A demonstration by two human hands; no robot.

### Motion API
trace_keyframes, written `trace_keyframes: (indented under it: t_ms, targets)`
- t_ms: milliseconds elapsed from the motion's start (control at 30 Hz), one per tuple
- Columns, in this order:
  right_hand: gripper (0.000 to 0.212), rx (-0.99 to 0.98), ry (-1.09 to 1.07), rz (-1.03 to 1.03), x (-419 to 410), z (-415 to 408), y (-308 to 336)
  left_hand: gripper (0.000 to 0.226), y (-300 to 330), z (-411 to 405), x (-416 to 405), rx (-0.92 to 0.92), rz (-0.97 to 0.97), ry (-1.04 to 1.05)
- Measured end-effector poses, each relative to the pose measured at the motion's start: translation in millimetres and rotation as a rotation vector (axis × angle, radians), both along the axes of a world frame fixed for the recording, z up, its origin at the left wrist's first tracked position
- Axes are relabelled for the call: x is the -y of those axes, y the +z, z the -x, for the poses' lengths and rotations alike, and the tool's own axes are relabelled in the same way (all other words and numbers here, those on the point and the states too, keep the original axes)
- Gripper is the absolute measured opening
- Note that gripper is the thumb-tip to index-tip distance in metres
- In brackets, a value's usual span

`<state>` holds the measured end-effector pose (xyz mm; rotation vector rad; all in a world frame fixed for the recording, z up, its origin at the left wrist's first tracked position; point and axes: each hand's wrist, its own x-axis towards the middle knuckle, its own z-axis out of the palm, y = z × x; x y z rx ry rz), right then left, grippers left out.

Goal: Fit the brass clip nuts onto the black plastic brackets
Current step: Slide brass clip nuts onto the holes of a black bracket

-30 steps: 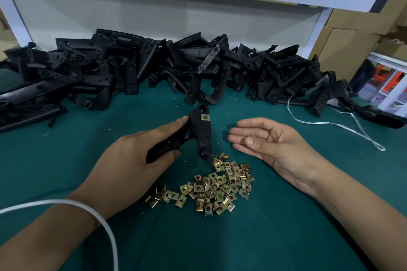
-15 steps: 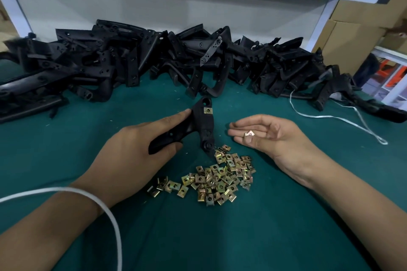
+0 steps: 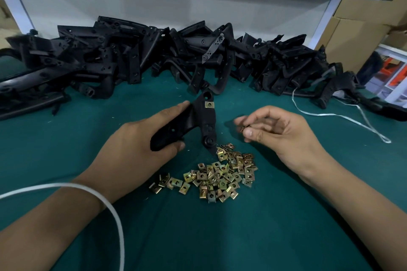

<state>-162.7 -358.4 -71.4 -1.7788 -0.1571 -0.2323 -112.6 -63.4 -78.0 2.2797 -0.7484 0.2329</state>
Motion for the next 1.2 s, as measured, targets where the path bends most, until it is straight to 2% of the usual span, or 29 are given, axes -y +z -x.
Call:
trace_keyframes:
  t_ms: [67,167,233,300,400,567,800,933,1033,1200]
  targets:
    - [0.015,0.038,-0.038,0.073,-2,1,1,0.071,-2,-2,-1,-0.029,0.035,0.024]
    - [0.014,0.080,0.026,0.032,-11,6,3,0.026,0,-2,2,-0.125,0.305,0.072]
    - [0.015,0.116,0.092,0.016,-22,10,2,0.011,6,1,4,-0.163,0.477,0.055]
    - [0.016,0.150,0.122,0.059,-34,13,0,0.010,12,7,6,-0.218,0.555,-0.022]
    - [0.015,0.152,0.152,0.102,-44,15,-3,0.015,18,17,10,-0.291,0.549,-0.180]
    - [0.014,0.088,0.237,-0.080,-48,17,-2,0.024,19,25,19,-0.429,0.517,-0.377]
    - [0.012,0.041,0.269,-0.139,-50,18,-2,0.022,18,25,20,-0.461,0.549,-0.396]
    - [0.014,0.057,0.259,-0.120,-50,17,-2,0.016,17,24,20,-0.443,0.512,-0.359]
    - [0.015,0.051,0.266,-0.121,-49,17,-2,0.015,15,24,19,-0.500,0.497,-0.347]
    - [0.022,0.029,0.349,-0.083,-48,19,1,0.011,13,22,19,-0.531,0.469,-0.365]
